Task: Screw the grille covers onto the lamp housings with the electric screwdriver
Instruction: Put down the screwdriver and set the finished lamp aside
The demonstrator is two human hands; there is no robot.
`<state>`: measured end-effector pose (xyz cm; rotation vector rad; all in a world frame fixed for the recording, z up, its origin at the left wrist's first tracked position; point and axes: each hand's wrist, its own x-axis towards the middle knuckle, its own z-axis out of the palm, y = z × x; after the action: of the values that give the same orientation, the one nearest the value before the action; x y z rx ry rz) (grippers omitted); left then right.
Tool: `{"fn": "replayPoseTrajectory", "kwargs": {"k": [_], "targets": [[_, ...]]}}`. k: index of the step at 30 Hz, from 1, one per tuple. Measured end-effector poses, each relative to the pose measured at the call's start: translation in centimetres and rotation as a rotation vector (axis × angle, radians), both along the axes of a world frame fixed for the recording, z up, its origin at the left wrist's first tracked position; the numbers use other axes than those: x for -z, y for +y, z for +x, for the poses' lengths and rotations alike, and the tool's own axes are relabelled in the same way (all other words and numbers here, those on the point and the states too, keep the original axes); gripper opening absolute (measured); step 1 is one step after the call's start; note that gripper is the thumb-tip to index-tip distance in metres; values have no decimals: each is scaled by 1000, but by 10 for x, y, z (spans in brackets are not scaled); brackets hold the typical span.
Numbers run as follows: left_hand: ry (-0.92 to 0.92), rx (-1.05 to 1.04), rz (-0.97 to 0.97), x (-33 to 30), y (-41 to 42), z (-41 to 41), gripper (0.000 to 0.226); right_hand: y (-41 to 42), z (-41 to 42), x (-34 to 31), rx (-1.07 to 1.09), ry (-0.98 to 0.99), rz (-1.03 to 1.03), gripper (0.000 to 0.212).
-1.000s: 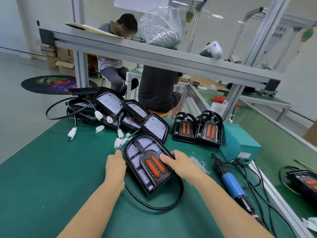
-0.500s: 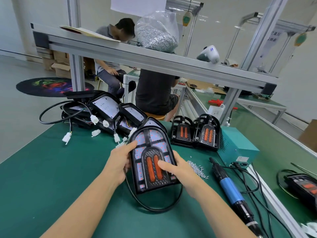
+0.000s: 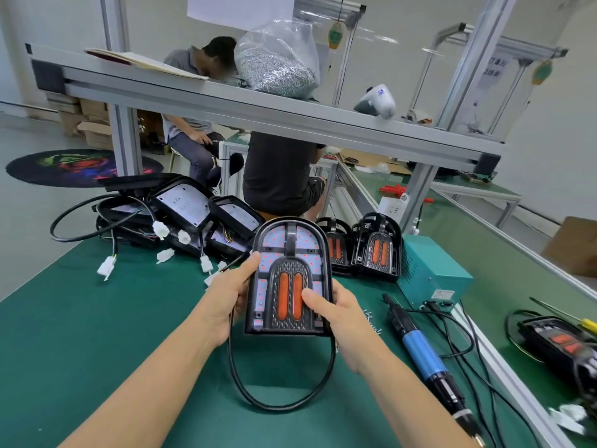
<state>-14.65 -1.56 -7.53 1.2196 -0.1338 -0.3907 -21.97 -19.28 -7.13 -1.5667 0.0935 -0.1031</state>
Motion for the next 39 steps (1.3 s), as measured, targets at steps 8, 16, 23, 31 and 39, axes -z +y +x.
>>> {"fn": "replayPoseTrajectory", "kwargs": {"k": [8,16,23,31,39], "targets": [[93,247,-46,1,-49,0,49,-31,-13,-9,157,26,55,18],[115,383,30,-1,-93,-9,44,-59,-24,-9,314,75,63,20],[58,387,69,-2,-87,-2,44,-57,-18,-16,293,69,43,18],[10,388,-68,4,-70,4,51,-62,-12,-31,302,67,183,10],[99,-36,-269,-25,-76,35,36,-59,-19,-32,101,175,283,34]]}}
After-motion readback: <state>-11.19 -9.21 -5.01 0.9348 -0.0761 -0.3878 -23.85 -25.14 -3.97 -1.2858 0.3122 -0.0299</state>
